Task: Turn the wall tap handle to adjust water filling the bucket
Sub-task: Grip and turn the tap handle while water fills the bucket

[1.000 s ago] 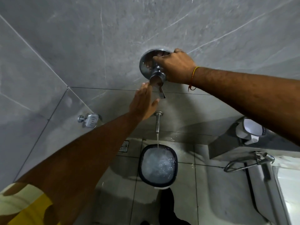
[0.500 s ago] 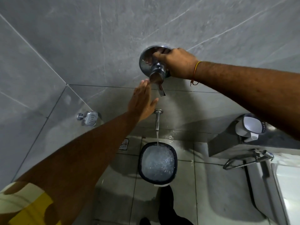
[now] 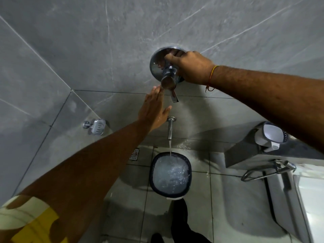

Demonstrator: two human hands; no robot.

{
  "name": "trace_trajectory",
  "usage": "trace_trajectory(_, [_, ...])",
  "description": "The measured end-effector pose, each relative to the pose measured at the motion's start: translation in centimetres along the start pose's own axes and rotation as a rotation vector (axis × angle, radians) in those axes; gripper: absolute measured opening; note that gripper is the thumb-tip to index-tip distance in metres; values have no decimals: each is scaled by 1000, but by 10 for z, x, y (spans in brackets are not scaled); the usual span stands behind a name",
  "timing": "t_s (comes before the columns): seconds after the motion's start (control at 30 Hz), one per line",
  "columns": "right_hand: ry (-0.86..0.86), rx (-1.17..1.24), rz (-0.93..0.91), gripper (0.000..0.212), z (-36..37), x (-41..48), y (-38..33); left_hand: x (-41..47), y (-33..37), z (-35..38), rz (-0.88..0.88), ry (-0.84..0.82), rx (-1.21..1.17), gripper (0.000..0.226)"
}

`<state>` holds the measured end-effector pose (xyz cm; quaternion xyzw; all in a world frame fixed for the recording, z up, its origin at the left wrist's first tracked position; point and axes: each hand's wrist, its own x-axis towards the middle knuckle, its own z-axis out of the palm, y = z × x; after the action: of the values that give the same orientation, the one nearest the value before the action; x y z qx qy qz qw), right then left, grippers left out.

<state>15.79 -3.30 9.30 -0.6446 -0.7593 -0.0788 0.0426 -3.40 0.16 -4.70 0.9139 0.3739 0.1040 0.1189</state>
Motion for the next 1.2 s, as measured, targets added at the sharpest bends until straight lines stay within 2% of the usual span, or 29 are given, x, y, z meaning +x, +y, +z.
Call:
trace_trajectory(0.43, [-15, 126, 51, 66, 12, -1, 6, -2, -4, 5, 15, 17, 37, 84])
trace_trajectory(0.67, [22, 122, 52, 78, 21, -8, 4, 1, -5, 4, 14, 7, 56, 86])
trace_trajectory(0.9, [77, 154, 53, 81, 23, -11, 0, 0, -3, 4, 12, 5, 68, 86])
trace_trajectory(1.0, [82, 90, 53, 80, 25, -7, 0, 0, -2, 3, 12, 6, 60, 86])
trace_trajectory(1.07, [63, -40, 22, 77, 24, -2, 2, 0, -3, 2, 12, 5, 63, 86])
trace_trajectory(1.2, [120, -291, -51, 47, 16, 8, 3, -2, -4, -1, 13, -11, 41, 85])
